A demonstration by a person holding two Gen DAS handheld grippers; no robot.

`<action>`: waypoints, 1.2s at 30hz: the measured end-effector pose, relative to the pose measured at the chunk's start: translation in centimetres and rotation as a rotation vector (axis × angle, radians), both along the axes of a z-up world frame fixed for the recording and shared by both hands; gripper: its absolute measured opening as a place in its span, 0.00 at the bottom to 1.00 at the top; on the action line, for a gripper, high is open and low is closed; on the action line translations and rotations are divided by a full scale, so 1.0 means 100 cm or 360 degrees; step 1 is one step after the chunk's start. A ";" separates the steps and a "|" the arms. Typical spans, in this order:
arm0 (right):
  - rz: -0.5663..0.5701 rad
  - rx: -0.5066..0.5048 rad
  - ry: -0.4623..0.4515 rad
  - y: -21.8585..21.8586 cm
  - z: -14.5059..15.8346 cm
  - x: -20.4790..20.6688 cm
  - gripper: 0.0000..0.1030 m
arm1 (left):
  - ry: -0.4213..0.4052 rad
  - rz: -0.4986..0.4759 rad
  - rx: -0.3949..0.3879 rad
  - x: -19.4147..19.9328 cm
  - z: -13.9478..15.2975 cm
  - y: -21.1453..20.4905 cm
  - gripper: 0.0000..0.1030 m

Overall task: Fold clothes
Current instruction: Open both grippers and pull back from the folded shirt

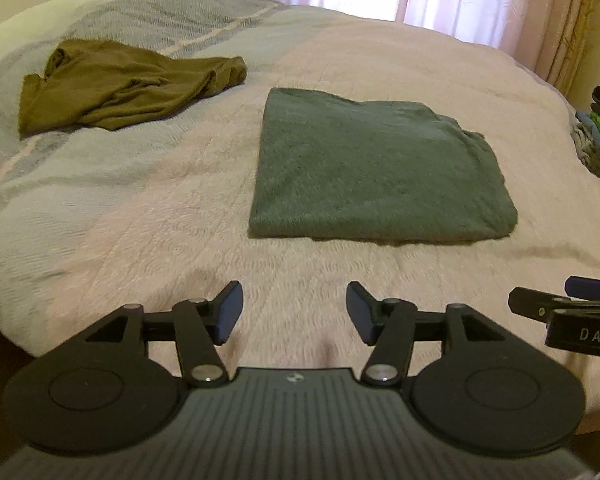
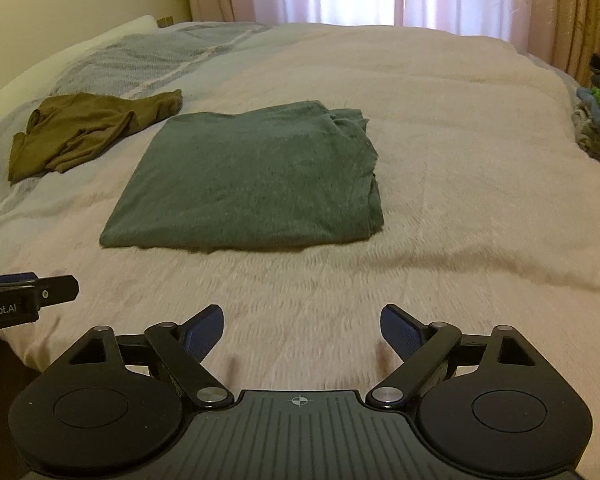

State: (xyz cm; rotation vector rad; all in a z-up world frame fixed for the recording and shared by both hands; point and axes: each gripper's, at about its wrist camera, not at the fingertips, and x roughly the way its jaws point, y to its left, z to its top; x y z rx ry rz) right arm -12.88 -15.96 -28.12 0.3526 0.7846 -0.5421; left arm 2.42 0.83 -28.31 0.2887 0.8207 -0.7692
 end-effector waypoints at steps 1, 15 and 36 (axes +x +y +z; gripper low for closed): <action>-0.0004 -0.0002 0.0003 0.004 0.001 -0.001 0.86 | -0.0013 -0.0004 0.0000 -0.005 0.003 0.003 0.54; -0.0092 -0.0025 -0.0092 0.052 0.032 -0.050 0.88 | -0.0147 -0.0081 -0.0039 -0.062 0.031 0.046 0.61; -0.0027 -0.0064 -0.0019 0.070 0.026 -0.045 0.88 | -0.0106 -0.0118 -0.0014 -0.067 0.019 0.045 0.63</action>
